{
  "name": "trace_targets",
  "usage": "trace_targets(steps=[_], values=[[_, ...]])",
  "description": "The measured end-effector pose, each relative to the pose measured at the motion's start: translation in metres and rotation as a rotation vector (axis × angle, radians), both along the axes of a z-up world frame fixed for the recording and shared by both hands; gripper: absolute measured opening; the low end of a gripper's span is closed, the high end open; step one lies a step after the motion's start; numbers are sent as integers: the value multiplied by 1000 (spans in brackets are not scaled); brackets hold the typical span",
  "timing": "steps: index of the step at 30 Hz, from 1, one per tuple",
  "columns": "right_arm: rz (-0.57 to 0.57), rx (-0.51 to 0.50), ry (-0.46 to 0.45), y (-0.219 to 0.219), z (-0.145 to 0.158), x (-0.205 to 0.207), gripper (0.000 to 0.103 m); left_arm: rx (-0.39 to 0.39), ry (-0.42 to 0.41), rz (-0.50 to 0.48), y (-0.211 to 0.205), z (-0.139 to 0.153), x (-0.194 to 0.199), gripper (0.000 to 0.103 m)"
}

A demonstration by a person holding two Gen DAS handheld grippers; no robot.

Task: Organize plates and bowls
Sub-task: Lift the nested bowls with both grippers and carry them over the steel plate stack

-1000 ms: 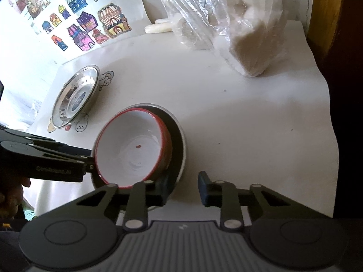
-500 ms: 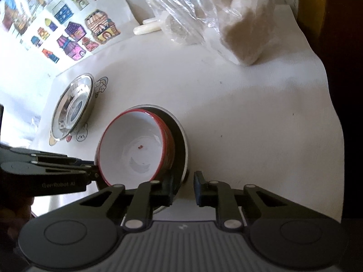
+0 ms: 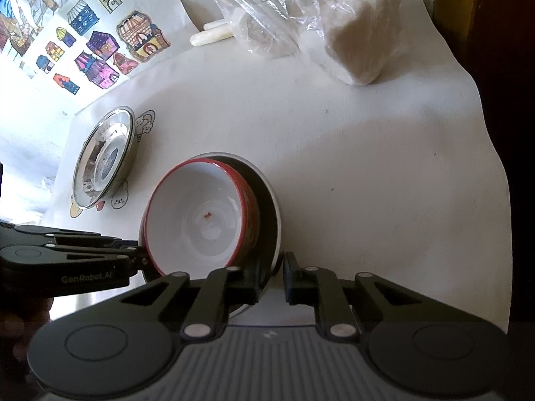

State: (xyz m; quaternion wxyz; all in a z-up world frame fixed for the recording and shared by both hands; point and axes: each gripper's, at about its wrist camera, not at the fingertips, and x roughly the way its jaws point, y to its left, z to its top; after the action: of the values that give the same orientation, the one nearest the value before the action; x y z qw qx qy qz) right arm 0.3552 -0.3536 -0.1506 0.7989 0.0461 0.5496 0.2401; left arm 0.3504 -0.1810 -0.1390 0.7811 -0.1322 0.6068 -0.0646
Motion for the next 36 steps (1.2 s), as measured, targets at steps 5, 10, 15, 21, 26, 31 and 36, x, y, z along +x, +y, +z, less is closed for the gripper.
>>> trace_targets(steps=[5, 10, 15, 21, 26, 31, 36], values=[[12, -1, -11, 10, 4, -3, 15, -4, -12, 6, 8, 2, -1, 15], [24, -2, -31, 21, 11, -6, 15, -6, -32, 13, 19, 8, -5, 15], [36, 3, -47, 34, 20, -6, 16, -10, -53, 26, 36, 16, -8, 15], [48, 6, -61, 51, 29, -8, 16, -19, -74, 45, 58, 24, -13, 15], [58, 8, -74, 64, 34, -10, 16, -24, -85, 59, 76, 29, -17, 14], [70, 2, -90, 81, 40, -9, 16, -26, -102, 70, 90, 33, -19, 14], [80, -1, -107, 98, 45, -8, 16, -24, -118, 78, 107, 38, -21, 14]])
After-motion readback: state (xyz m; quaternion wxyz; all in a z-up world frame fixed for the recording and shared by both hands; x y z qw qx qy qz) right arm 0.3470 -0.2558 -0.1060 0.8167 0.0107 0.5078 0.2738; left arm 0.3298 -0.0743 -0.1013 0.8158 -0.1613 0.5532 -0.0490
